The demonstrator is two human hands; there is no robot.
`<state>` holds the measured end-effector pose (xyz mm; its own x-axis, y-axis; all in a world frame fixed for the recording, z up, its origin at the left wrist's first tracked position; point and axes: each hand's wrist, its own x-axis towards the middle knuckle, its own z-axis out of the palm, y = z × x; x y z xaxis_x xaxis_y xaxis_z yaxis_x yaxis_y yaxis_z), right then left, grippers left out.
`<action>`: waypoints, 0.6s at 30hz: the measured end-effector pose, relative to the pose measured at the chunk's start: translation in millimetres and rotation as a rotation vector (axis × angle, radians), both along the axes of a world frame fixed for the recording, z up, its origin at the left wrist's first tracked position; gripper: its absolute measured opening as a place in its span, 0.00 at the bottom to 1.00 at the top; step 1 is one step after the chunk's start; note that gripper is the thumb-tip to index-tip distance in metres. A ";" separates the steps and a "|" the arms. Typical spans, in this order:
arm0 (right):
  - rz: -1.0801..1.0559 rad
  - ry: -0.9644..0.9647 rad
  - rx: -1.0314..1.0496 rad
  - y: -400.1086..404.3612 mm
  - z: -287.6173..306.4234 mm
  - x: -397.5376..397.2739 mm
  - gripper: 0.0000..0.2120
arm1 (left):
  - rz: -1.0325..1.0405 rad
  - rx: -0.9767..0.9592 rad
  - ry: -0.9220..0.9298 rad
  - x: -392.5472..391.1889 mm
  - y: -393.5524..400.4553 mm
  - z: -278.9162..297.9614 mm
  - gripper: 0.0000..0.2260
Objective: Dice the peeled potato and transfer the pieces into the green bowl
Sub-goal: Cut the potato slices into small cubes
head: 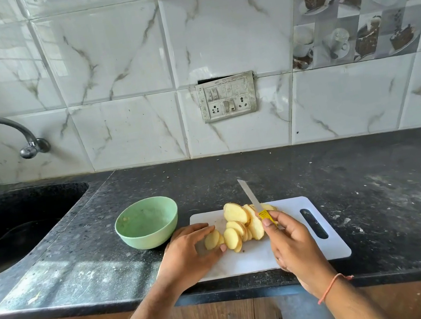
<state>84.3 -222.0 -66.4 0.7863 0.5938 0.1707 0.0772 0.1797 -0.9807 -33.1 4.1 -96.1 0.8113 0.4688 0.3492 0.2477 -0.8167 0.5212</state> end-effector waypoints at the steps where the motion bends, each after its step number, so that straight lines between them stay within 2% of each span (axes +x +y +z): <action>1: -0.012 0.010 0.020 -1.4 -0.4 0.7 0.07 | 0.003 -0.001 -0.008 0.4 0.0 0.5 0.31; 5: -0.141 -0.076 -0.015 -7.4 -0.2 19.7 0.07 | 0.000 -0.013 -0.052 2.6 2.5 -0.4 0.19; 8: -0.231 -0.160 -0.056 -18.0 0.0 41.8 0.06 | -0.002 -0.026 -0.072 4.4 5.9 -5.0 0.18; 11: -0.240 -0.085 0.007 -25.4 -2.6 52.5 0.07 | -0.003 -0.019 -0.103 4.8 4.8 -5.9 0.19; 14: -0.211 -0.106 0.000 -24.8 -3.6 52.6 0.07 | -0.038 0.071 -0.114 1.1 -5.7 -0.3 0.24; 16: -0.206 -0.170 -0.041 -22.9 -5.3 52.4 0.07 | -0.072 0.163 -0.076 3.0 -12.5 5.1 0.32; 18: -0.209 -0.205 -0.061 -21.4 -7.9 53.1 0.07 | -0.084 0.175 -0.002 10.2 -17.4 13.0 0.39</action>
<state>137.4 -243.4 -74.3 0.8456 0.4363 0.3076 0.3038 0.0805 -0.9493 -22.9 -13.3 -83.1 0.8443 0.3313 0.4213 0.1737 -0.9128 0.3696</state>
